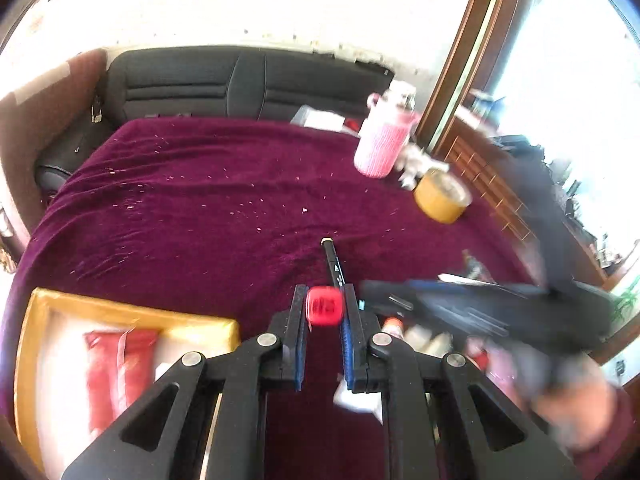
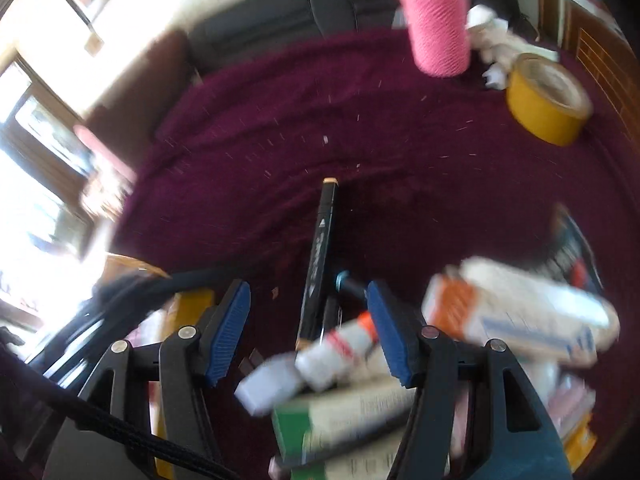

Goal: Organize objects
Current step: 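Grasp a black marker with the left gripper while the right grasps another marker, then lower both black markers into the tray beside the red bag and open both grippers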

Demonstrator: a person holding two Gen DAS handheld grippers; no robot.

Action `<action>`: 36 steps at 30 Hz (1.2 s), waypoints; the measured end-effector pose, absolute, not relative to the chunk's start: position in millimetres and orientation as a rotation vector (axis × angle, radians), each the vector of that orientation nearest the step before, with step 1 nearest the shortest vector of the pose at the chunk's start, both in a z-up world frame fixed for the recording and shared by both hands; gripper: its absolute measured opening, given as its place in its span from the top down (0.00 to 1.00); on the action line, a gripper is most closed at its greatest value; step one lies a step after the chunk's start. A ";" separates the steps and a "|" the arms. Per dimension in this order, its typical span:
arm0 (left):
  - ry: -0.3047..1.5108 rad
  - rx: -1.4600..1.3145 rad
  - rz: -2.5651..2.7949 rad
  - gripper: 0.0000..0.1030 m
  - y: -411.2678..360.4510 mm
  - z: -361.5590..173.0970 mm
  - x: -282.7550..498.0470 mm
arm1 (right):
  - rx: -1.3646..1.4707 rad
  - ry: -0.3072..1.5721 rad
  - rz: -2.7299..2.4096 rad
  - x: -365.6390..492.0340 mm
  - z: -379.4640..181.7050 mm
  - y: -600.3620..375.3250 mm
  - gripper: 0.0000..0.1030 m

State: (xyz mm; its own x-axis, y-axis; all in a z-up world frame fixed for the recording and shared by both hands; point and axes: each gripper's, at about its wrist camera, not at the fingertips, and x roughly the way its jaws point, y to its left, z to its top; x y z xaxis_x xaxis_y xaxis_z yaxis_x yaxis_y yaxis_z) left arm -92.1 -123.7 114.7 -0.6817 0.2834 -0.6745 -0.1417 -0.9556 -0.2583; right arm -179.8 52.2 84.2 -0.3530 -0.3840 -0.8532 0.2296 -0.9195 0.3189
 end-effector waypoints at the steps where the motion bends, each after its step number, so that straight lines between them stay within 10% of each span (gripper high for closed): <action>1: -0.280 -1.105 2.670 0.89 -129.0 118.3 -85.4 | 1.545 -0.182 -2.300 -188.1 76.2 44.8 0.42; 4: -0.308 -1.056 2.673 0.89 -155.1 128.4 -59.3 | 1.619 -0.125 -2.286 -206.6 55.0 25.6 0.46; 10: -0.413 -0.936 2.688 0.89 -209.6 142.0 -17.1 | 1.647 0.018 -2.341 -209.8 38.5 4.0 0.88; 36: -0.410 -1.153 2.752 0.89 -323.8 118.2 47.7 | 1.474 -0.327 -1.913 -91.7 95.1 -103.6 0.88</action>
State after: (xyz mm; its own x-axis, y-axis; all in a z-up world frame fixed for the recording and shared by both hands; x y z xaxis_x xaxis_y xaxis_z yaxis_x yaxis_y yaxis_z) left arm 47.7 -323.8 118.2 -0.7000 0.2218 -0.6788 -0.0141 -0.9547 -0.2974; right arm -91.7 -103.6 95.1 -0.1169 -0.6513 -0.7497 0.3655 -0.7301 0.5773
